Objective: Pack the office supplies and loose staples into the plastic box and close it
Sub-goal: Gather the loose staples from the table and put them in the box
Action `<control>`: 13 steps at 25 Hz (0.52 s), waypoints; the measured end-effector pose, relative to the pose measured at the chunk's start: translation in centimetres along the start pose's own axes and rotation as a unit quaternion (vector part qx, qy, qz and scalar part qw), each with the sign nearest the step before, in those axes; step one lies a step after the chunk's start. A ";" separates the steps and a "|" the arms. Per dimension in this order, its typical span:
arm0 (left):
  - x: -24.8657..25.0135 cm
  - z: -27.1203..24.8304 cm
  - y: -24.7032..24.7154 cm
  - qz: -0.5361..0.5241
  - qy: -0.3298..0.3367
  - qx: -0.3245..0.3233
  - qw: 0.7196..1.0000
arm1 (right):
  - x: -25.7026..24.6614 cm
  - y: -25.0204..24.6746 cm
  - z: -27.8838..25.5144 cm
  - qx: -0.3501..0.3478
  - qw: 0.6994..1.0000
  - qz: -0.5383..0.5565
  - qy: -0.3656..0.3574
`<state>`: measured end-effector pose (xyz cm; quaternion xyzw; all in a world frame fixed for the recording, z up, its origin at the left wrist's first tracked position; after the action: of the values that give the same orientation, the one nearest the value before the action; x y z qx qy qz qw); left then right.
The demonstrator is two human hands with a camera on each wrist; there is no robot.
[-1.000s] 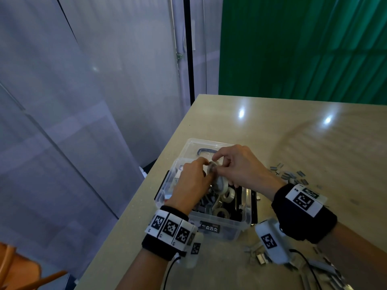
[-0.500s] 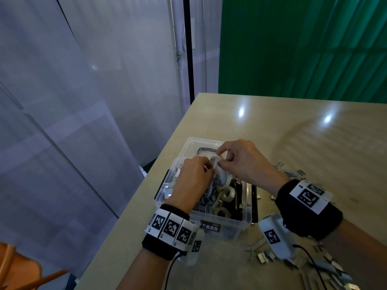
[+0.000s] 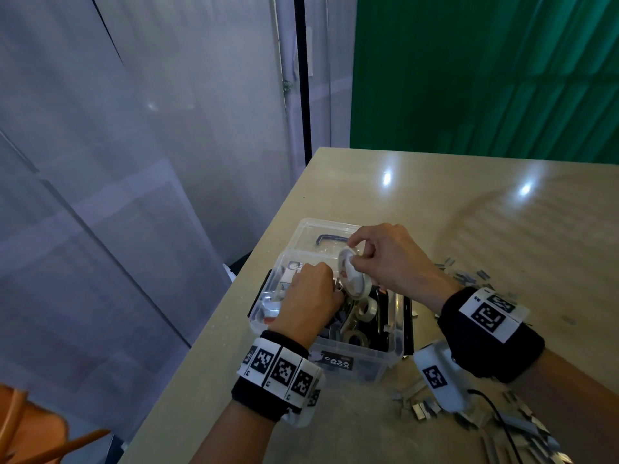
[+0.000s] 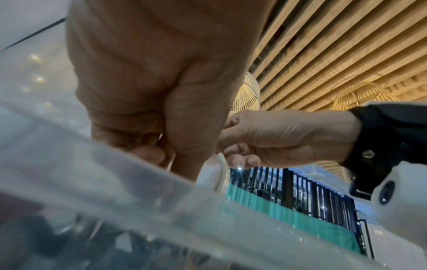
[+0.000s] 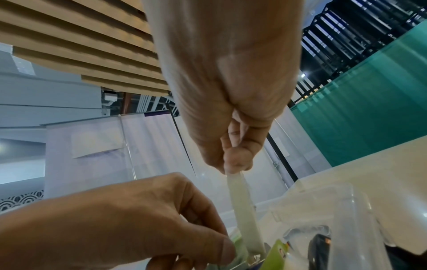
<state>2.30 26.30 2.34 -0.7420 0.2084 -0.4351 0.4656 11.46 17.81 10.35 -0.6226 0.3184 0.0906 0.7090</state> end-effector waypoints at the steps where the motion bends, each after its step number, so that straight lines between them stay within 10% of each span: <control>1: -0.2 0.0 -0.1 -0.007 -0.004 -0.002 1.000 | 0.0 -0.2 0.0 0.004 1.000 -0.003 0.000; 13: 3.2 -1.7 -3.4 -0.177 0.098 0.065 0.977 | 5.7 -1.6 -1.1 -0.058 0.993 0.100 0.000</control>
<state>2.26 24.78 7.07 -0.6893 0.0897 -0.5937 0.4054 16.41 14.92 8.42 -0.6280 0.3729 0.1794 0.6590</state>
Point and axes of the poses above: each hand's wrist, its own z-axis towards the middle knuckle, its own y-axis out of the palm, x = y × z, the point moved 10 cm from there along z, towards the middle knuckle, and after that the axes turned 15 degrees about -x, right-handed, at the moved point
